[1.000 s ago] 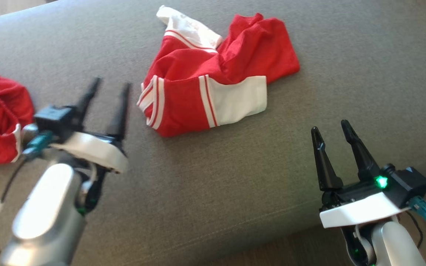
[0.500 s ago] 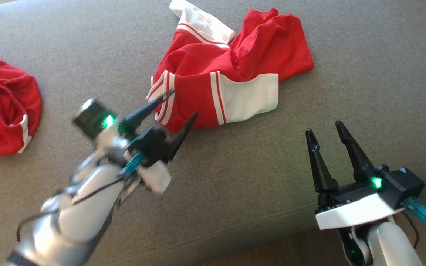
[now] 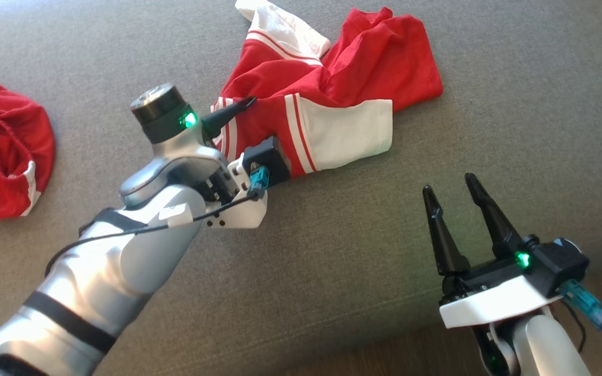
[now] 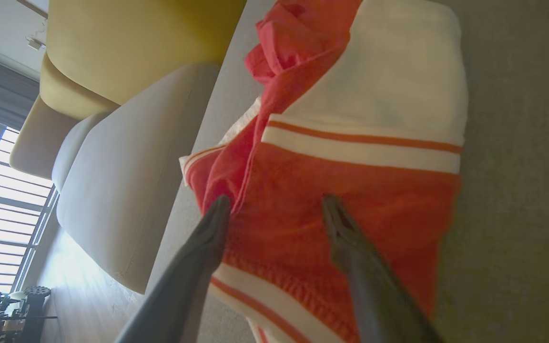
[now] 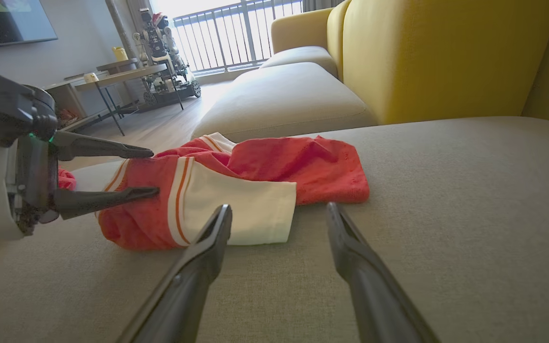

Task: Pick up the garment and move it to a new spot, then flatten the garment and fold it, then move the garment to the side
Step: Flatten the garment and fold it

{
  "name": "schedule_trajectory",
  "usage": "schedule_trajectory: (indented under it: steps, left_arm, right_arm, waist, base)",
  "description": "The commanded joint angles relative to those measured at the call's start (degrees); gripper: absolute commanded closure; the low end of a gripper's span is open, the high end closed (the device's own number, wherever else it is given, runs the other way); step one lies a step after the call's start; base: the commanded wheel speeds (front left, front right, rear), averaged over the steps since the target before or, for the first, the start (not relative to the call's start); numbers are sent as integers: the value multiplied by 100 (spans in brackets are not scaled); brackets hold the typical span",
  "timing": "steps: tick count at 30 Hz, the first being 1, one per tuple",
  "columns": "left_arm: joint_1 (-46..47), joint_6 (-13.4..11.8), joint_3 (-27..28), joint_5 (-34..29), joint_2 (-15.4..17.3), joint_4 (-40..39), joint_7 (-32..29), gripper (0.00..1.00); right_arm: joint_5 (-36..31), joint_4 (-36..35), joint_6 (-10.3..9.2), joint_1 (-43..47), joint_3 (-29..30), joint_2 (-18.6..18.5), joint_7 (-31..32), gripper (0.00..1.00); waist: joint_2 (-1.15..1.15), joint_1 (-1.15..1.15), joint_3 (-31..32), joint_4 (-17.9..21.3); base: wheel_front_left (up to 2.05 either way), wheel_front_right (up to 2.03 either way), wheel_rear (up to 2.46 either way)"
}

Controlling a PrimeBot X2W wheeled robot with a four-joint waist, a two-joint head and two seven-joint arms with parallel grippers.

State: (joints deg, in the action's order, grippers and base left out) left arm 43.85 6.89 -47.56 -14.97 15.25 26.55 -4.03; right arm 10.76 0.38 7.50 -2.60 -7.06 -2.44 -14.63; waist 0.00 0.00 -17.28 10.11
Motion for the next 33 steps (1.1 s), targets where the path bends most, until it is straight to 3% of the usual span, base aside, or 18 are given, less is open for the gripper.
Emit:
schedule_trajectory:
  steps: [1,7,12,13,14,15,19,23,24,29,33]
  left_arm:
    - [380,-1,173,45,49,-94,-68,0]
    - [637,39,12,320,-122,194,-67,0]
    - [713,56,-341,1015,-277,621,-318,0]
    - [739,56,-432,1133,-273,642,-333,52]
    - [762,57,-527,1228,-257,633,-311,87]
    - [797,57,-586,1272,-222,595,-260,100]
    - [820,47,-663,1271,-97,453,-111,100]
    - [658,-154,-720,1159,148,-93,238,100]
    - [546,-320,-698,1082,407,-543,506,100]
    - [197,-603,-394,1152,1400,-1803,1497,100]
    - [91,-696,-121,1186,2253,-2311,1864,100]
  right_arm:
    - [-64,-145,-1,37,-175,-43,-37,0]
    - [-148,-110,-1,50,-276,-43,-37,0]
    - [-180,-106,-1,35,-302,-43,-37,0]
    - [-181,-110,-1,36,-296,-43,-37,0]
    - [-182,-114,-1,37,-287,-43,-37,0]
    - [-181,-119,-1,39,-274,-43,-37,0]
    - [-168,-119,-1,70,-245,-43,-37,0]
    - [-127,-98,-1,122,-224,-43,-37,0]
    - [-108,-102,-1,139,-213,-43,-37,0]
    - [-47,-114,-1,163,-120,-43,-37,0]
    - [22,-112,-1,104,-123,-43,-37,0]
  waist:
    - [0,0,4,-24]
    - [0,0,12,-122]
    - [0,0,27,-178]
    - [0,0,27,-190]
    - [0,0,30,-204]
    - [0,0,33,-222]
    - [0,0,80,-274]
    - [0,0,177,-340]
    - [0,0,216,-373]
    - [0,0,263,-468]
    - [0,0,206,-503]
  base:
    - [0,0,0]
    - [0,0,0]
    - [0,0,0]
    - [0,0,0]
    - [0,0,0]
    - [0,0,0]
    - [0,0,0]
    - [0,0,0]
    - [0,0,0]
    - [0,0,0]
    - [0,0,0]
